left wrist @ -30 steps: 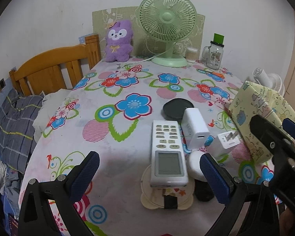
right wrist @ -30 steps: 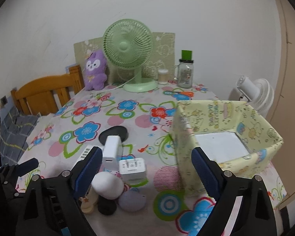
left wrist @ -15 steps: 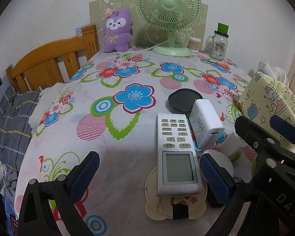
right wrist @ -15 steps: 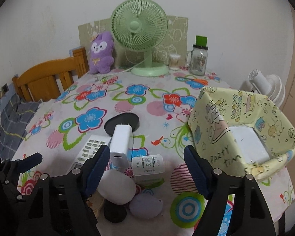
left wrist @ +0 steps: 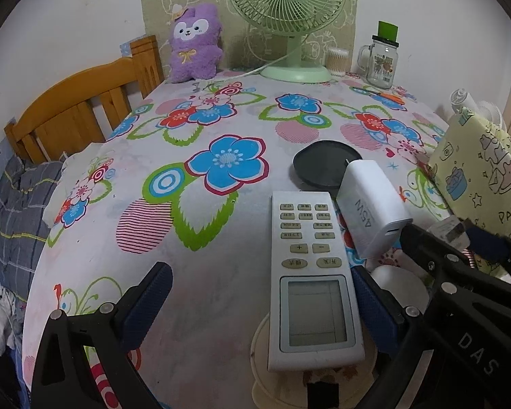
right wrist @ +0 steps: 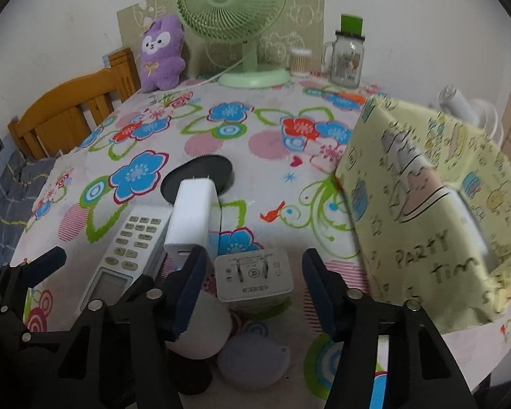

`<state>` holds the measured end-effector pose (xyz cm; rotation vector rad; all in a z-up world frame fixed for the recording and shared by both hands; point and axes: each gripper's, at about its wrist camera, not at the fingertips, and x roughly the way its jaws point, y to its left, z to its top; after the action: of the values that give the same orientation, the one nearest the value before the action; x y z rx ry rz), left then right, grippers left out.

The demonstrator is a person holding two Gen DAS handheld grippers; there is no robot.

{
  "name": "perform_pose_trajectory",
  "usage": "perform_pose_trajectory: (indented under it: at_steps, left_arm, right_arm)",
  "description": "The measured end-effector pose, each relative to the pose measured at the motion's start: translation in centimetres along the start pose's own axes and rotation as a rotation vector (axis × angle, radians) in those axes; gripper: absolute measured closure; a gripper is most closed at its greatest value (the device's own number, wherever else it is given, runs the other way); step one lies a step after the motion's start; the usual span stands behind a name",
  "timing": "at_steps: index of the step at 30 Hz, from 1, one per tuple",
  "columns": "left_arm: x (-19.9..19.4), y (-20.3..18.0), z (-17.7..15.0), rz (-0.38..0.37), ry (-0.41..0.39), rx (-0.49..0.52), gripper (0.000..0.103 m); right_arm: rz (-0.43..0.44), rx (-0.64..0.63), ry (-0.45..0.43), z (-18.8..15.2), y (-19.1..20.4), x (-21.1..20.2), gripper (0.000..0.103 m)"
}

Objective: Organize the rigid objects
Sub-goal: 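Move left tool toward the white remote while right tool approaches the white plug adapter, then grasp the white remote with left tool while right tool grasps the plug adapter, then carry the remote with left tool while right tool carries the adapter toward the yellow box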

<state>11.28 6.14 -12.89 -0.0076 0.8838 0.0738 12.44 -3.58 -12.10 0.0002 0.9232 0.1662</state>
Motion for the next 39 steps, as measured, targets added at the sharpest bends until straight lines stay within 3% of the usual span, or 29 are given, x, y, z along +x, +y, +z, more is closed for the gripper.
perform_pose_trajectory:
  at_steps: [5, 11, 13, 15, 17, 26, 39]
  left_arm:
    - [1.0, -0.2, 0.1, -0.005, 0.027, 0.013, 0.009]
    - [1.5, -0.6, 0.4, -0.038, 0.024, 0.012, 0.023]
    - [1.4, -0.7, 0.5, -0.055, 0.017, 0.013, 0.032]
    - [1.3, -1.0, 0.6, -0.077, 0.011, 0.019, 0.051]
    - [1.2, -1.3, 0.6, -0.087, 0.009, 0.024, 0.058]
    - [0.5, -1.3, 0.6, -0.108, 0.006, -0.001, 0.059]
    - [-2.6, -1.4, 0.1, -0.078, -0.047, -0.001, 0.059]
  right_arm:
    - [-0.023, -0.005, 0.024, 0.1, 0.2, 1.0, 0.056]
    - [-0.015, 0.005, 0.02, 0.2, -0.2, 1.1, 0.057]
    - [-0.011, 0.013, 0.02, 0.2, -0.3, 1.1, 0.057]
    - [-0.006, 0.02, 0.019, 0.2, -0.4, 1.0, 0.058]
    - [0.0, 0.025, 0.018, 0.2, -0.4, 0.9, 0.058]
    - [0.016, 0.031, 0.002, 0.0, -0.5, -0.1, 0.058]
    - [0.045, 0.03, -0.05, -0.5, -0.5, -3.0, 0.058]
